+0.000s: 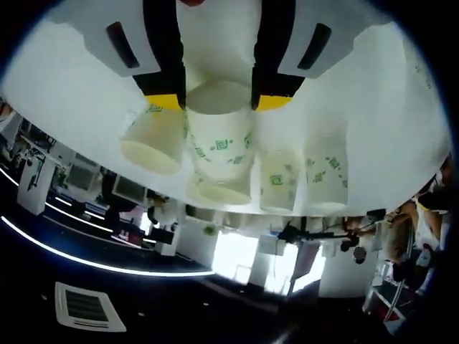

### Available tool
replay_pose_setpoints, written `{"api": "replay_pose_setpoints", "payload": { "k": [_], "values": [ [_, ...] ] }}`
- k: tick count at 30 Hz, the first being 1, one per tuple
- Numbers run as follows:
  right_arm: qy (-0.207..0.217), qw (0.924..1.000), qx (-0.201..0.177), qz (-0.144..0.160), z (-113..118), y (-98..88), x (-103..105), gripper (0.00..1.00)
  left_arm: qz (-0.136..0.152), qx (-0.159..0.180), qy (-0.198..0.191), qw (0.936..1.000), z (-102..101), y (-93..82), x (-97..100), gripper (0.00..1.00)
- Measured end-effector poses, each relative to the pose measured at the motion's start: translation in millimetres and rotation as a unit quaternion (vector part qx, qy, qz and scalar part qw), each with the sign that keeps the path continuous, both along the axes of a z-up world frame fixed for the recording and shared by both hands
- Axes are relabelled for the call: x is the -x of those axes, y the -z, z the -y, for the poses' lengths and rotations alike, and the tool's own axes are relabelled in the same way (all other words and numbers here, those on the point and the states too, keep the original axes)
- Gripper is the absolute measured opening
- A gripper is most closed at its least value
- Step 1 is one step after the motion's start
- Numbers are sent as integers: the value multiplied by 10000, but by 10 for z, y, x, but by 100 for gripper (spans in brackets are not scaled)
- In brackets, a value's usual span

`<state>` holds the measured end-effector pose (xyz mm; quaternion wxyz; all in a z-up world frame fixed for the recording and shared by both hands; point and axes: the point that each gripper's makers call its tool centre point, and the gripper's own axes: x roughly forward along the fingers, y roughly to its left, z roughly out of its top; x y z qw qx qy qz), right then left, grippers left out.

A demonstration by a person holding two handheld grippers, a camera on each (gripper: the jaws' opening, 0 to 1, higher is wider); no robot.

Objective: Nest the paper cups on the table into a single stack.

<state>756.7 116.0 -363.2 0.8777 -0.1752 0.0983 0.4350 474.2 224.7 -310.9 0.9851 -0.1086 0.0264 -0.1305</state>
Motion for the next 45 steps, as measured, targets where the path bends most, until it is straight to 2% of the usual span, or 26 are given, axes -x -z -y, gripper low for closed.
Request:
{"api": "replay_pose_setpoints", "payload": {
  "k": [7,12,14,16,18,20,27,30,34,36,42,43,44,45],
  "values": [
    [-73,9998,-109,127,9,-135,131,38,63,-4,16,10000,1,-80,36,80],
    [-137,9988,-408,248,46,-375,287,38,138,15,40,9999,8,-154,60,79],
    [-205,9977,-585,288,61,-475,440,38,158,30,51,9999,18,-166,72,79],
    [-254,9968,-676,351,77,-578,472,38,166,36,59,9998,30,-170,83,79],
    [-290,9956,-799,404,109,-650,644,38,167,43,73,9998,44,-172,98,79],
    [-318,9944,-902,455,129,-767,615,38,175,41,92,9998,70,-184,112,79],
    [-462,9888,-1248,674,184,-1104,892,38,251,-7,174,9995,120,-313,139,79],
    [-539,9847,-1486,727,192,-1267,913,38,312,-35,175,9994,124,-370,148,79],
    [-718,9770,-1863,744,209,-1511,1070,38,346,-59,184,9992,110,-417,147,79],
    [-787,9738,-1994,755,189,-1571,1104,38,372,-58,192,9991,97,-459,140,78],
    [-1154,9557,-2614,709,212,-1876,1275,38,499,-82,317,9982,161,-637,127,78],
    [-1181,9542,-2654,713,236,-1862,1303,38,530,-80,344,9980,177,-670,126,78],
    [-1296,9479,-2828,681,246,-1906,1355,38,558,-79,365,9977,194,-700,126,78],
    [-1348,9456,-2885,674,254,-1928,1391,38,587,-83,382,9975,211,-729,124,78]
  ]
}}
